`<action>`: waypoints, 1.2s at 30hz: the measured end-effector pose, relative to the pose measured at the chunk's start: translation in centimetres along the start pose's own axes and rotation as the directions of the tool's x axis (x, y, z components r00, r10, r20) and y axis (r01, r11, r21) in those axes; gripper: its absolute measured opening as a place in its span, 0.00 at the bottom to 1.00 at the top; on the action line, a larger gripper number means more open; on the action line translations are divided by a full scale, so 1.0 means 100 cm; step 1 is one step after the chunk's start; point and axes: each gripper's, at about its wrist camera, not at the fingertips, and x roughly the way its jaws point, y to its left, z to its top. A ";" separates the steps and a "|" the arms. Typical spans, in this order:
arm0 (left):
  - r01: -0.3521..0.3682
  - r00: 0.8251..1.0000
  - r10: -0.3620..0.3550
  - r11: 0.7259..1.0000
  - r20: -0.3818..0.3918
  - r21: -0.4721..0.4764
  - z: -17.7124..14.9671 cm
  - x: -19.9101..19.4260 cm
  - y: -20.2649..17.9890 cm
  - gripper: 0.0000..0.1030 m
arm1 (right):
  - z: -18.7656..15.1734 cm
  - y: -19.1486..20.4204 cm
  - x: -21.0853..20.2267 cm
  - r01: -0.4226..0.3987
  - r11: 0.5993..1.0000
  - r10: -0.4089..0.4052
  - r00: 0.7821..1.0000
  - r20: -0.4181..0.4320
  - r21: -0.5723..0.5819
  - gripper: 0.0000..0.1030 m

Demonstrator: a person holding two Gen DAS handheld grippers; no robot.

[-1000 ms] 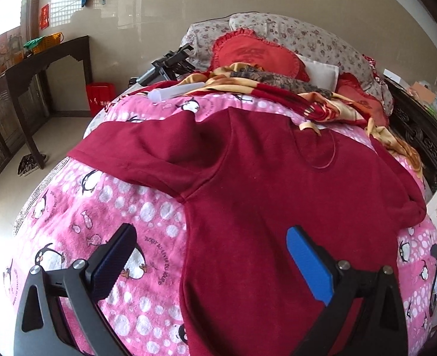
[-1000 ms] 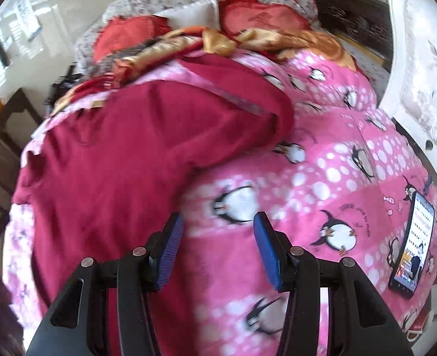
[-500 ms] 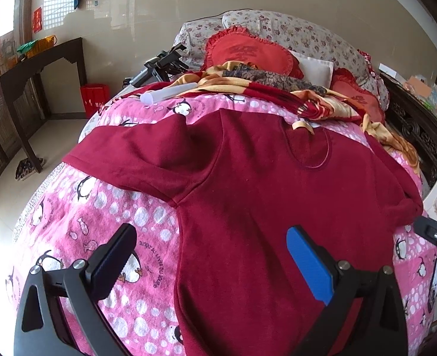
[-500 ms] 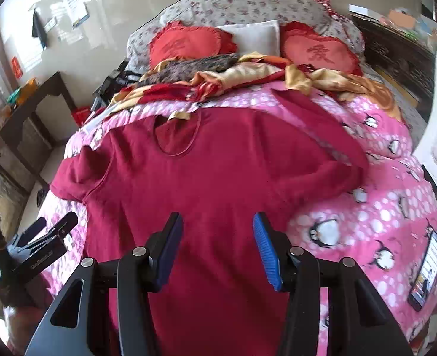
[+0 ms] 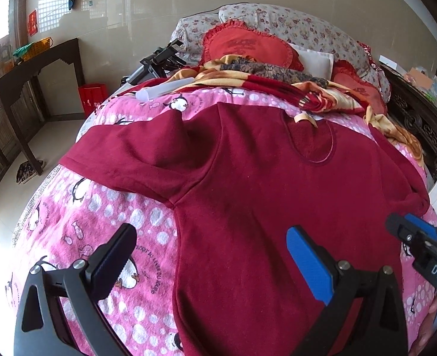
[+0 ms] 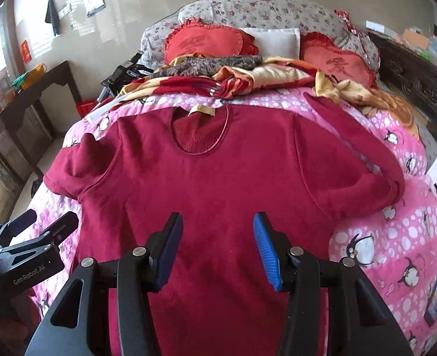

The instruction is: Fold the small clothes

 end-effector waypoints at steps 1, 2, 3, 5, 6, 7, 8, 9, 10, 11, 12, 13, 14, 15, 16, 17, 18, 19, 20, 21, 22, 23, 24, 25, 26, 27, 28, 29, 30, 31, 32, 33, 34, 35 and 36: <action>0.000 1.000 0.000 1.000 -0.001 0.001 0.000 0.001 0.000 1.00 | 0.000 -0.002 0.003 0.001 1.000 -0.001 1.000 -0.012 0.008 0.28; 0.000 1.000 0.000 1.000 -0.001 0.001 0.000 0.002 0.000 1.00 | -0.001 -0.003 0.004 0.003 1.000 -0.003 1.000 -0.017 0.011 0.28; 0.001 1.000 -0.001 1.000 -0.003 0.000 0.001 0.003 -0.001 1.00 | -0.001 -0.004 0.006 0.008 1.000 -0.007 1.000 -0.023 0.017 0.28; 0.002 1.000 -0.002 1.000 -0.004 -0.001 0.002 0.005 -0.001 1.00 | -0.002 -0.005 0.009 0.015 1.000 -0.015 1.000 -0.027 0.022 0.28; 0.002 1.000 -0.002 1.000 -0.005 -0.003 0.002 0.006 -0.002 1.00 | -0.002 -0.006 0.009 0.017 1.000 -0.016 0.999 -0.029 0.024 0.28; 0.002 1.000 -0.002 1.000 -0.005 -0.004 0.002 0.007 -0.002 1.00 | -0.002 -0.006 0.010 0.019 1.000 -0.018 0.999 -0.031 0.026 0.28; 0.003 1.000 -0.003 1.000 -0.008 -0.006 0.003 0.008 -0.002 1.00 | -0.002 -0.006 0.012 0.020 0.999 -0.019 0.999 -0.035 0.027 0.28; 0.006 1.000 -0.006 1.000 -0.009 -0.004 0.003 0.009 -0.003 1.00 | -0.002 -0.007 0.014 0.019 0.999 -0.018 0.999 -0.042 0.029 0.28; 0.006 1.000 -0.006 1.000 -0.009 0.000 0.003 0.010 -0.004 1.00 | -0.002 -0.007 0.015 0.021 0.999 -0.019 0.999 -0.045 0.030 0.28; 0.003 1.000 -0.003 1.000 -0.007 0.005 0.003 0.010 -0.005 1.00 | -0.002 -0.007 0.017 0.025 0.999 -0.023 0.999 -0.048 0.030 0.28; -0.001 1.000 0.001 1.000 -0.003 0.016 0.003 0.010 -0.007 1.00 | -0.002 -0.008 0.019 0.030 0.999 -0.029 0.998 -0.052 0.030 0.28; -0.003 1.000 0.003 1.000 -0.001 0.023 0.004 0.010 -0.008 1.00 | -0.002 -0.008 0.020 0.034 0.999 -0.032 0.998 -0.054 0.031 0.28; -0.005 1.000 0.005 1.000 0.000 0.029 0.004 0.010 -0.008 1.00 | -0.002 -0.008 0.022 0.037 0.999 -0.035 0.998 -0.058 0.034 0.28; -0.007 1.000 0.007 0.999 0.000 0.033 0.005 0.011 -0.009 1.00 | -0.002 -0.008 0.023 0.036 0.999 -0.034 0.998 -0.061 0.036 0.28; -0.009 1.000 0.009 0.999 -0.001 0.035 0.005 0.011 -0.009 1.00 | -0.002 -0.008 0.025 0.035 0.999 -0.032 0.997 -0.064 0.039 0.28; -0.009 1.000 0.009 0.999 -0.001 0.036 0.005 0.012 -0.009 1.00 | -0.002 -0.008 0.026 0.033 0.999 -0.030 0.997 -0.068 0.040 0.28; -0.009 1.000 0.009 0.999 -0.002 0.035 0.006 0.013 -0.008 1.00 | -0.003 -0.007 0.028 0.031 0.999 -0.028 0.997 -0.071 0.039 0.28; -0.010 1.000 0.010 0.999 -0.003 0.034 0.006 0.014 -0.008 1.00 | -0.003 -0.006 0.030 0.030 0.999 -0.028 0.997 -0.073 0.035 0.28; -0.010 1.000 0.010 0.999 -0.005 0.033 0.006 0.015 -0.008 1.00 | -0.003 -0.005 0.031 0.030 0.999 -0.028 0.997 -0.073 0.031 0.28; -0.010 1.000 0.010 0.999 -0.008 0.032 0.006 0.016 -0.008 1.00 | -0.003 -0.003 0.032 0.030 0.999 -0.028 0.997 -0.074 0.025 0.28; -0.009 1.000 0.009 0.999 -0.010 0.032 0.007 0.017 -0.008 1.00 | -0.003 -0.002 0.033 0.030 0.999 -0.029 0.997 -0.074 0.019 0.28; -0.008 1.000 0.008 0.999 -0.013 0.032 0.007 0.018 -0.008 1.00 | -0.003 -0.001 0.033 0.030 0.999 -0.029 0.997 -0.073 0.017 0.28; -0.007 1.000 0.008 0.999 -0.015 0.031 0.007 0.020 -0.008 1.00 | -0.003 0.001 0.035 0.028 1.000 -0.027 0.997 -0.074 0.013 0.28; -0.008 1.000 0.008 1.000 -0.017 0.029 0.007 0.020 -0.007 1.00 | -0.003 0.003 0.036 0.027 1.000 -0.026 0.997 -0.076 0.010 0.28; -0.008 1.000 0.008 1.000 -0.018 0.028 0.007 0.021 -0.007 1.00 | -0.002 0.004 0.037 0.026 1.000 -0.026 0.997 -0.077 0.007 0.28; -0.008 1.000 0.008 1.000 -0.020 0.028 0.007 0.022 -0.007 1.00 | -0.002 0.005 0.038 0.027 1.000 -0.027 0.997 -0.078 0.007 0.28; -0.008 1.000 0.009 1.000 -0.021 0.029 0.007 0.023 -0.007 1.00 | -0.001 0.006 0.039 0.028 1.000 -0.027 0.996 -0.080 0.007 0.28; -0.010 1.000 0.011 1.000 -0.022 0.030 0.007 0.024 -0.006 1.00 | -0.001 0.007 0.040 0.026 1.000 -0.026 0.996 -0.081 0.008 0.28; -0.012 1.000 0.012 0.999 -0.023 0.030 0.008 0.025 -0.005 1.00 | -0.001 0.007 0.041 0.025 1.000 -0.024 0.996 -0.081 0.010 0.28; -0.013 1.000 0.013 1.000 -0.024 0.029 0.008 0.025 -0.004 1.00 | 0.000 0.007 0.042 0.023 1.000 -0.022 0.996 -0.083 0.011 0.28; -0.013 1.000 0.014 1.000 -0.026 0.025 0.008 0.026 -0.003 1.00 | 0.000 0.008 0.043 0.021 1.000 -0.020 0.996 -0.086 0.014 0.28; -0.013 1.000 0.014 1.000 -0.027 0.018 0.009 0.028 0.000 1.00 | 0.001 0.009 0.044 0.019 1.000 -0.017 0.996 -0.088 0.014 0.28; -0.015 0.999 0.015 1.000 -0.028 0.015 0.010 0.029 0.001 1.00 | 0.001 0.010 0.046 0.017 1.000 -0.016 0.996 -0.091 0.013 0.28; -0.017 0.999 0.017 1.000 -0.029 0.011 0.010 0.030 0.002 1.00 | 0.001 0.010 0.046 0.015 1.000 -0.014 0.996 -0.092 0.012 0.28; -0.021 0.999 0.021 1.000 -0.030 0.008 0.011 0.031 0.004 1.00 | 0.001 0.012 0.048 0.013 1.000 -0.013 0.996 -0.094 0.010 0.28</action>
